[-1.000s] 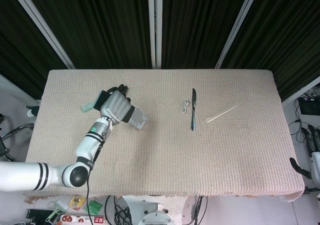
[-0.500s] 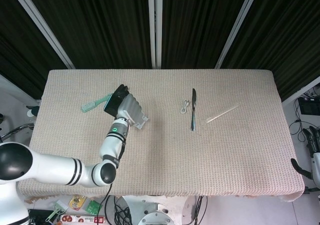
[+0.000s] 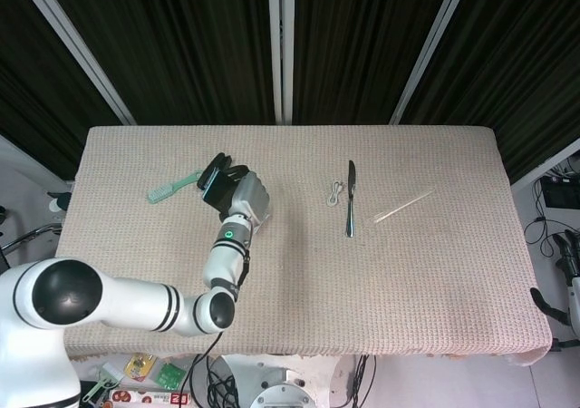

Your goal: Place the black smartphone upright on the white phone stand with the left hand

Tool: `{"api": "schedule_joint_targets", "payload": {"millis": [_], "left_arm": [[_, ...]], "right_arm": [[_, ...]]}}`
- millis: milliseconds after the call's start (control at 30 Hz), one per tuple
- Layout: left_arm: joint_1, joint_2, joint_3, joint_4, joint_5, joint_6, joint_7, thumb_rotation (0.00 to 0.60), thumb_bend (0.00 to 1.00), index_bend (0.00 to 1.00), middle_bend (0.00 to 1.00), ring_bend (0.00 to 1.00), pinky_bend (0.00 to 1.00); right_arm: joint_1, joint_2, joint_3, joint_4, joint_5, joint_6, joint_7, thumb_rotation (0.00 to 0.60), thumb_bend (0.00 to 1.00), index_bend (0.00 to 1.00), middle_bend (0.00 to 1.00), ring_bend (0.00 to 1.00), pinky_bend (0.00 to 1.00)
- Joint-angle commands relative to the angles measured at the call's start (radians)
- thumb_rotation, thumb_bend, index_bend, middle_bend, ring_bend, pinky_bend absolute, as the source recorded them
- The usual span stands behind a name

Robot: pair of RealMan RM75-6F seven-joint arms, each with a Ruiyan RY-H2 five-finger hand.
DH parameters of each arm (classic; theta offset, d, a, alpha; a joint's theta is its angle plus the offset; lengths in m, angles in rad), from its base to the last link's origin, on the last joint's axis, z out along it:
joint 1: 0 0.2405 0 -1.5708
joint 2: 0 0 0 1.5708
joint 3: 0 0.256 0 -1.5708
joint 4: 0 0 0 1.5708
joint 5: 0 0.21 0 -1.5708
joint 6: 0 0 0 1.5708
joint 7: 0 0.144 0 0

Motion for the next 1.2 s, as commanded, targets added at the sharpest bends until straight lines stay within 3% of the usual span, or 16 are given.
{"api": "schedule_joint_targets", "payload": {"millis": [33, 733, 1200], "left_arm": [[-0.016, -0.029, 0.009, 0.034, -0.015, -0.010, 0.021, 0.600, 0.43, 0.54, 0.55, 0.43, 0.48], [-0.043, -0.122, 0.032, 0.161, -0.063, -0.044, 0.088, 0.600, 0.43, 0.54, 0.55, 0.43, 0.48], [-0.035, -0.158, 0.058, 0.161, 0.041, -0.057, 0.064, 0.600, 0.44, 0.54, 0.55, 0.43, 0.47]], "right_arm": [[0.000, -0.001, -0.001, 0.007, -0.002, -0.002, 0.010, 0.600, 0.17, 0.00, 0.00, 0.00, 0.00], [-0.005, -0.006, 0.004, 0.046, 0.013, -0.012, 0.053, 0.600, 0.17, 0.00, 0.00, 0.00, 0.00], [-0.005, -0.002, 0.005, 0.043, 0.015, -0.016, 0.049, 0.600, 0.17, 0.00, 0.00, 0.00, 0.00]]}}
